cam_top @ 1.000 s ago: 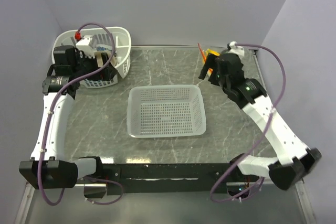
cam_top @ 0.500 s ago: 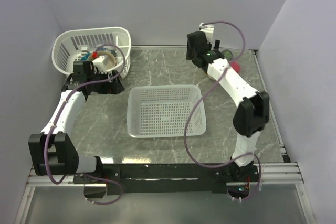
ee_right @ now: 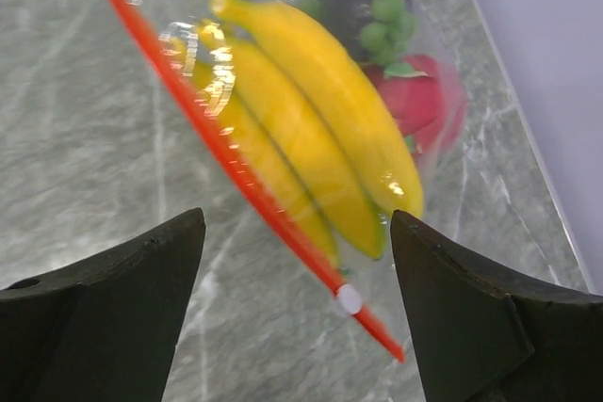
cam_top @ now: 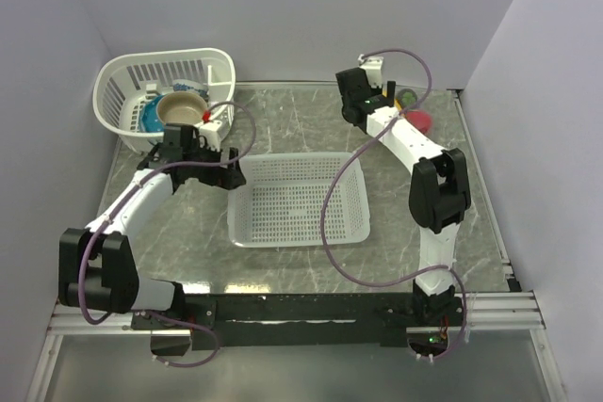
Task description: Open the zip-top bag and remove the fake food
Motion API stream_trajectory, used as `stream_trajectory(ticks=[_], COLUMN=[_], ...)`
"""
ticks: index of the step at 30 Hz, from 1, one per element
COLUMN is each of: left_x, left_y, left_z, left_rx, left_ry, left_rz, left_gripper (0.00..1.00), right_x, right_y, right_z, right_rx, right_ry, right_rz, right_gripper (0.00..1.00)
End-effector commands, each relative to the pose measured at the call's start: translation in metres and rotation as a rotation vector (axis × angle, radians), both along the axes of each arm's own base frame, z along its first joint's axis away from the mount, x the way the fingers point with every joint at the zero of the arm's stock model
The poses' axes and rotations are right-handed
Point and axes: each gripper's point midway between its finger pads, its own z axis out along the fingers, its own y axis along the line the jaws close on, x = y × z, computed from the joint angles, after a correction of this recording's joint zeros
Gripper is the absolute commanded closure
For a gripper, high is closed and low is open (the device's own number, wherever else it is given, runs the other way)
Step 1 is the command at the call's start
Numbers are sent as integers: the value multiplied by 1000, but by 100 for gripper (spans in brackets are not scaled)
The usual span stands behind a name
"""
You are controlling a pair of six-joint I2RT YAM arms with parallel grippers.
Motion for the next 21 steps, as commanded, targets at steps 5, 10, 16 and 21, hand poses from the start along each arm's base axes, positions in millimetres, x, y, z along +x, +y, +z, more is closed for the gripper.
stream_trajectory(ticks=[5, 10, 16, 21], left_x=[3, 2, 6, 16], left_y=[-20, -19, -13, 15], left_z=[-14, 3, 45, 53], left_rx=[15, 18, 15, 63], left_ry=[-4, -35, -104, -169], left_rz=[-39, -45, -20, 30], left_gripper=[1, 1, 1, 1], right_x=[2, -1, 5, 8], right_y=[-10, -4, -6, -15], right_z=[-12, -19, -45, -68], right_rx=[39, 37, 10, -7], right_ry=[20, 33, 79, 125], right_rz=[47, 74, 59, 28], right_gripper=[13, 11, 10, 20])
